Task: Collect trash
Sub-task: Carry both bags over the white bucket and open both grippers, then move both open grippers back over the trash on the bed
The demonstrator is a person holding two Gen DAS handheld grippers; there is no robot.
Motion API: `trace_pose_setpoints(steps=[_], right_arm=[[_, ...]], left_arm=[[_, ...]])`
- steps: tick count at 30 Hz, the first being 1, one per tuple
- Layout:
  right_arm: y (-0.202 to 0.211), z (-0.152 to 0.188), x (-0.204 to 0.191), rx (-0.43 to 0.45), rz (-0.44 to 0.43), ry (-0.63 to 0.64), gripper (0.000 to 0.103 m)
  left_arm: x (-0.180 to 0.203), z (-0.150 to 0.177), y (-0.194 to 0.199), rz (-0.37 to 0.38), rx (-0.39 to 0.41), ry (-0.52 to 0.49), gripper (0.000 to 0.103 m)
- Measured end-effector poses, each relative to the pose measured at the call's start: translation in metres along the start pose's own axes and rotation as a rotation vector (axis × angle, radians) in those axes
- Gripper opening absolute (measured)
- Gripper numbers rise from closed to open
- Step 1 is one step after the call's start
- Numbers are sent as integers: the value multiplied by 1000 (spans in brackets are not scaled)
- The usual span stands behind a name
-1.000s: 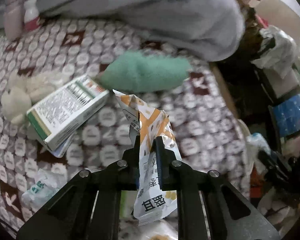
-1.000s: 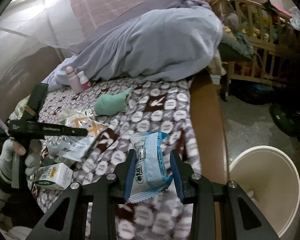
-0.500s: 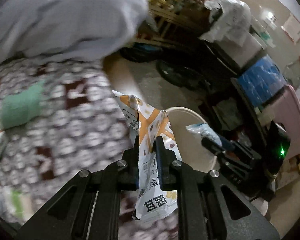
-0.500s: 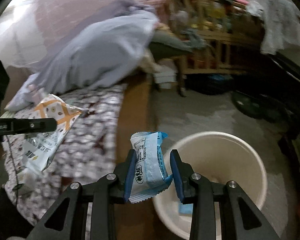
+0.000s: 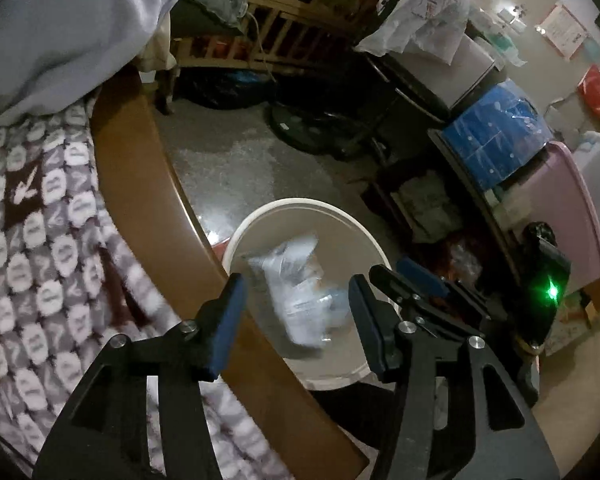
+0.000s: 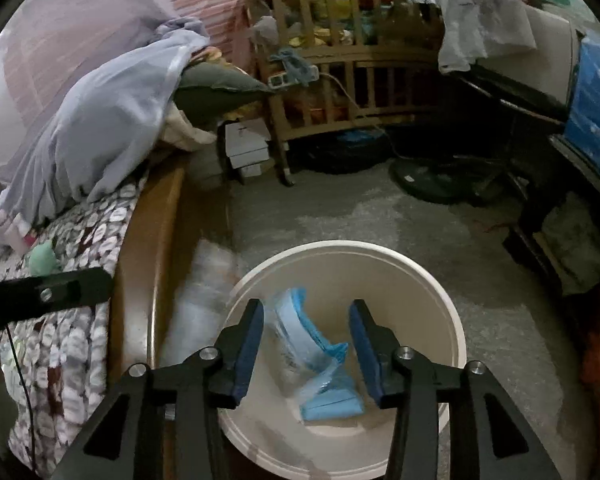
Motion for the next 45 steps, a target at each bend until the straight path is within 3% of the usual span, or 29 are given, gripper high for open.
trace_pose_setpoints(steps=[8, 17, 22, 34, 45], right_arm=[[-2, 2, -13, -10, -31, 12, 45], [3, 0, -56, -2, -80, 70, 51], [8, 1, -93, -3, -146, 97, 56], [5, 7, -188, -30, -249, 235, 59], [-7, 16, -266, -68, -327, 347, 65]], left_arm=[[-22, 11, 25, -117, 20, 12, 52], [-64, 25, 72, -274, 96, 32, 52], [-84, 32, 97, -355, 128, 39, 52], [-140, 52, 160, -504, 166, 67, 52], [-234, 95, 218, -595, 161, 194, 52]])
Point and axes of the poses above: each gripper's, at about its wrist camera, not at the fingertips, and y roughly against the way its jaws point, x to its right, z to its underside, the point moved 5 cm from there along -y, roughly the way its jaws point
